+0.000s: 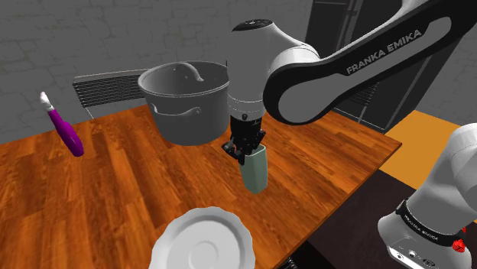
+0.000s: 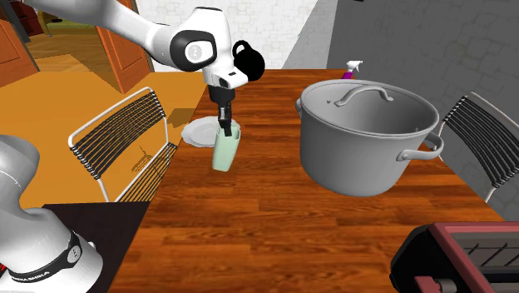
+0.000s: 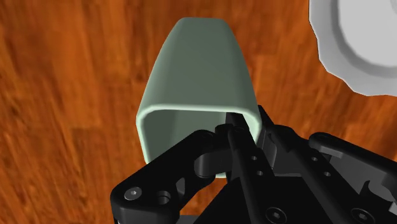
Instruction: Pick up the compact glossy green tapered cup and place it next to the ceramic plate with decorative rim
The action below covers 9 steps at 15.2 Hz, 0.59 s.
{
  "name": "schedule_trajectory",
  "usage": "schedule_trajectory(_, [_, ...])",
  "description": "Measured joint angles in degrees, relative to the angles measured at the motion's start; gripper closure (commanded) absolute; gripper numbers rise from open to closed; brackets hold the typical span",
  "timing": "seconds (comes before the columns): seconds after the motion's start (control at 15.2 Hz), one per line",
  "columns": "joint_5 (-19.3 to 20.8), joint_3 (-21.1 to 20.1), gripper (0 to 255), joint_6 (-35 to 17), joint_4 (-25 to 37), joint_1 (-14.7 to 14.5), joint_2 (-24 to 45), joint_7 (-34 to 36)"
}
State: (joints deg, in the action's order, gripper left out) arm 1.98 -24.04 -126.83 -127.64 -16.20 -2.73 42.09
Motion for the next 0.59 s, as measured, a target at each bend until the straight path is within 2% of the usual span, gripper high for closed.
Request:
schedule_trajectory(0.2, [0.0,0.0,255,-0.1,0.0,0.0,0.1,0.0])
schedule_trajectory(0.26, [0.0,0.0,0,-0.1,0.0,0.0,0.1,0.0])
schedule_trajectory(0.59, [0.0,0.0,0,-0.1,0.0,0.0,0.1,0.0])
